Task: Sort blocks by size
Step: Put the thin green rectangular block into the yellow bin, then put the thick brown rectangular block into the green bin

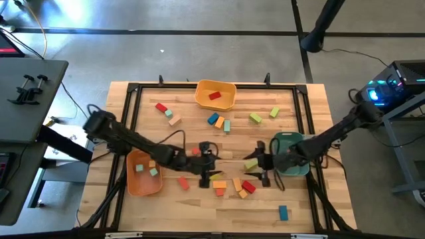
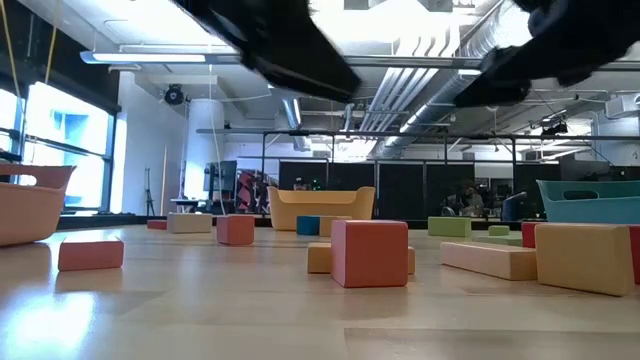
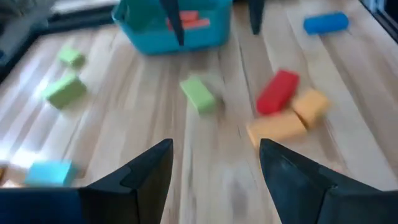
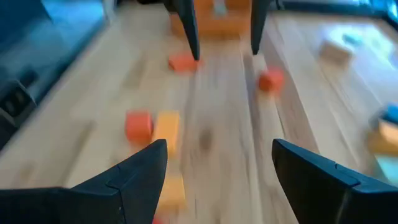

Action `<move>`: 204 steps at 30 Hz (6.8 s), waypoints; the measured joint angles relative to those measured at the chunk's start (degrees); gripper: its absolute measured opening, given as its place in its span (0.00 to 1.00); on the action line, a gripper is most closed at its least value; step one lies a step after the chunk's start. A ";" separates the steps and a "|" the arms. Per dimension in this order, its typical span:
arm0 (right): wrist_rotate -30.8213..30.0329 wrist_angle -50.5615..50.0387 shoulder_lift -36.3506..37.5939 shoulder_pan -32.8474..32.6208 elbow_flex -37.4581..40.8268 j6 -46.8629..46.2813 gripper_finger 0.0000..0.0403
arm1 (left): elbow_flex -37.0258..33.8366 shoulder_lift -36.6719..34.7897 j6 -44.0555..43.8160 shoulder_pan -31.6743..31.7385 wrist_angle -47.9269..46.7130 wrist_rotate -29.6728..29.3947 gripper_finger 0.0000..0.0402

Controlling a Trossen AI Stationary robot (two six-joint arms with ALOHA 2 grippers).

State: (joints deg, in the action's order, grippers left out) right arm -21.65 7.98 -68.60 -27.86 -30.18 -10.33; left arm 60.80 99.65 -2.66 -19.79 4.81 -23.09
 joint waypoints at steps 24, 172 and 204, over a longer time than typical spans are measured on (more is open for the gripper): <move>11.93 -27.11 -13.82 8.07 -6.42 -1.85 0.68 | 0.04 1.89 4.02 2.42 11.63 -15.95 0.57; 20.93 0.29 12.90 39.32 10.12 16.37 0.34 | -31.61 -31.88 -26.67 19.45 -0.77 -12.07 0.57; 24.28 19.51 -8.31 38.99 10.10 13.19 0.60 | -38.64 -35.36 -39.10 17.85 -25.68 -15.93 0.57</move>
State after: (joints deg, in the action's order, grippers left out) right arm 2.63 27.48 -76.92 11.14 -20.08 2.86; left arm 22.15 64.29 -41.75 -1.94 -20.87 -39.02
